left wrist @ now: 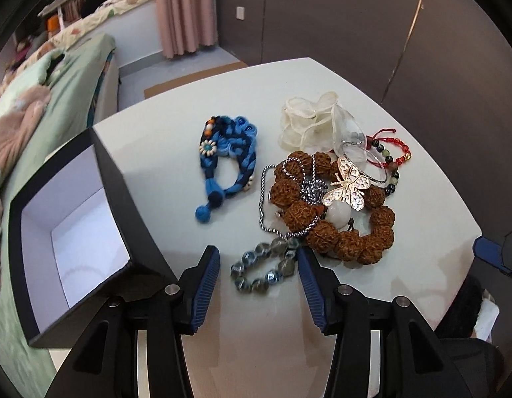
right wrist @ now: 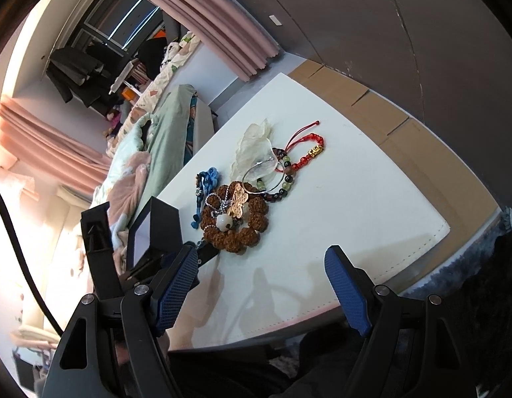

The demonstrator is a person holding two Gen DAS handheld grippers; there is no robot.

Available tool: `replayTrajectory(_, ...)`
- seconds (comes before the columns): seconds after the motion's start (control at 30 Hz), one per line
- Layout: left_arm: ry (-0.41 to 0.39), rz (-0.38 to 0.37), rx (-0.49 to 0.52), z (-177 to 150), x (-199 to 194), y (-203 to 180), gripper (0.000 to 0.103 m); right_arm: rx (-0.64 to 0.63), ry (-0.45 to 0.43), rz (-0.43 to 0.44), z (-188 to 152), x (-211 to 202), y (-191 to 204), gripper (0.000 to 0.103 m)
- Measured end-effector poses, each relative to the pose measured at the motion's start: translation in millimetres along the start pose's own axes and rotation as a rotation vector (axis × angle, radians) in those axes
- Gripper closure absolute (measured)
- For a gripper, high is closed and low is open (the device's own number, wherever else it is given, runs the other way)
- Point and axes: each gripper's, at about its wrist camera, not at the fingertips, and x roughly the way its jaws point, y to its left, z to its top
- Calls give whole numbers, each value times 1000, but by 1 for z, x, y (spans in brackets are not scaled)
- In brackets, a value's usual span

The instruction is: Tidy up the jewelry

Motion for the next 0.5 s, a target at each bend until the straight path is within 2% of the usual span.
replayTrajectory(0.07, -10, -10, 8, 0, 0, 0, 54, 1, -1, -1, 0, 0, 0, 23)
replayTrajectory(0.13, -23, -38, -2, -2, -1, 2, 70, 2, 0, -2, 0, 1, 0, 23)
replayTrajectory(0.17, -22, -60, -14, -2, -2, 5, 86, 2, 2, -5, -1, 2, 0, 23)
replayTrajectory(0.27, -19, -108, -61, -6, -5, 15, 86, -12, 13, -25, 0, 6, 5, 23)
replayTrajectory(0.33, -27, -112, -71, -9, -9, 17, 87, -25, 4, -34, 3, 9, 10, 23)
replayTrajectory(0.37, -49, -115, -80, -11, -15, 20, 94, -31, -2, -38, 6, 10, 12, 23)
replayTrajectory(0.5, -95, -141, -130, -14, -29, 29, 95, -37, -19, -35, 16, 22, 21, 23)
